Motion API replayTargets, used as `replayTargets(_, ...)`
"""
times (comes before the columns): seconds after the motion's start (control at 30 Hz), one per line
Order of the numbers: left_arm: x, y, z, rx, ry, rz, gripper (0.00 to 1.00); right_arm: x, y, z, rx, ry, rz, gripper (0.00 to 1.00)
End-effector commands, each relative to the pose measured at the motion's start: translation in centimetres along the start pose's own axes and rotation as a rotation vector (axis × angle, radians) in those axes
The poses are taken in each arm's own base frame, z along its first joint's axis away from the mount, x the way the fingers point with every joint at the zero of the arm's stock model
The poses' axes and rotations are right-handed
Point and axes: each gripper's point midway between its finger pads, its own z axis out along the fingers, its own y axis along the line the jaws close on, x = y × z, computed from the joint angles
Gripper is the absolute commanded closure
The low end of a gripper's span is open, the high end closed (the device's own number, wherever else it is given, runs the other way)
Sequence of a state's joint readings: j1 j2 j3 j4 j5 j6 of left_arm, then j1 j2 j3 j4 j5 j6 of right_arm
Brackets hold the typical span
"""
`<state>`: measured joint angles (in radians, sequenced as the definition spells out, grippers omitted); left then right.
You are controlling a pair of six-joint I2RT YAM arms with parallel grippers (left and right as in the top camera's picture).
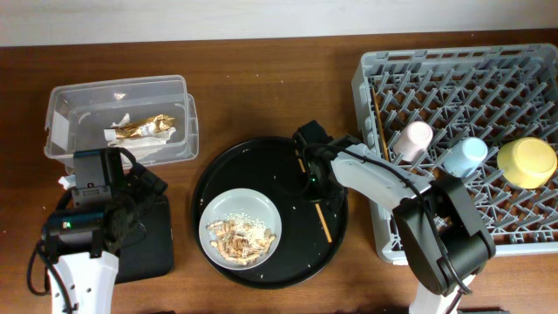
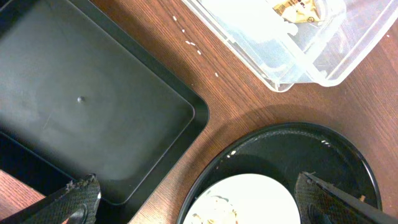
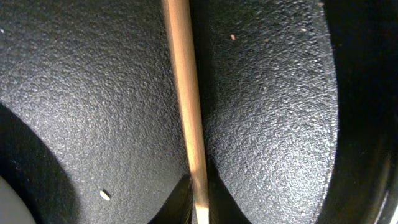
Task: Sort waste into correct bins and load items into the dishwasher rack
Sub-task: 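Return the right gripper to the tray and grasp the other chopstick, then carry the chopstick into the rack and release it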
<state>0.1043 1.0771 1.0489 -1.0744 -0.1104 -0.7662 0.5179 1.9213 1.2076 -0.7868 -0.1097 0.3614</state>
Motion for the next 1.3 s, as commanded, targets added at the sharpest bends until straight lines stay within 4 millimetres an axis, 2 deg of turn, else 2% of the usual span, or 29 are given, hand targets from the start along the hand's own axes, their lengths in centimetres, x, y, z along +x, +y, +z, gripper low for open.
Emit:
replayTargets(0.0,-0.2,0.3,-0.1,-0.01,-0.014,0.007,0.01,1.0,0.1,-0.1,0.001,0.041,0.035,0.94)
replayTargets(0.1,-0.2,0.3,-0.1,-0.01,-0.014,0.007,0.01,0.7,0.5,-1.3,0.001,0.051,0.036,0.96)
replayTargets(0.23,-0.2,0.3,-0.1,-0.01,-0.014,0.007,0.01,-0.6,1.0,-4.4,-0.001,0.046,0.043,0.96)
replayTargets(0.3,-0.2,0.3,-0.1,-0.01,-0.014,0.007,0.01,-1.6,1.3,-6.8,-0.004,0.035,0.052,0.96)
replayTargets(0.4,-0.2,0.3,-0.1,-0.01,-0.014,0.007,0.0,-3.4,0.5,-11.1,-0.006,0.0,0.063,0.96)
replayTargets(0.43,-0.2,0.3,-0.1,-0.01,-0.014,0.007,0.0,-4.0,0.1,-12.3,-0.007,-0.014,0.063,0.96)
replayTargets(0.47,-0.2,0.3,-0.1,-0.01,-0.014,0.007,0.01,-5.1,-1.1,-14.4,-0.008,-0.047,0.071,0.96)
replayTargets(0.57,-0.2,0.3,-0.1,-0.01,-0.014,0.007,0.01,-7.2,-5.0,-18.3,-0.004,-0.128,0.095,0.96)
replayTargets(0.63,-0.2,0.3,-0.1,-0.01,-0.014,0.007,0.01,-8.1,-8.2,-19.8,0.003,-0.166,0.129,0.96)
replayTargets(0.73,-0.2,0.3,-0.1,-0.01,-0.014,0.007,0.01,-8.5,-12.6,-20.3,0.017,-0.187,0.187,0.96)
replayTargets(0.83,-0.2,0.3,-0.1,-0.01,-0.014,0.007,0.01,-8.3,-15.6,-20.2,0.033,-0.19,0.182,0.96)
replayTargets(0.97,-0.2,0.3,-0.1,-0.01,-0.014,0.007,0.01,-8.7,-16.8,-19.8,0.039,-0.205,0.183,0.96)
replayTargets(1.07,-0.2,0.3,-0.1,-0.01,-0.014,0.007,0.01,-9.6,-17.1,-19.1,0.046,-0.234,0.173,0.85)
replayTargets(1.23,-0.2,0.3,-0.1,-0.01,-0.014,0.007,0.01,-9.9,-17.4,-17.3,0.046,-0.237,0.173,0.84)
replayTargets(1.27,-0.2,0.3,-0.1,-0.01,-0.014,0.007,0.01,-9.8,-17.4,-17.0,0.045,-0.23,0.174,0.81)
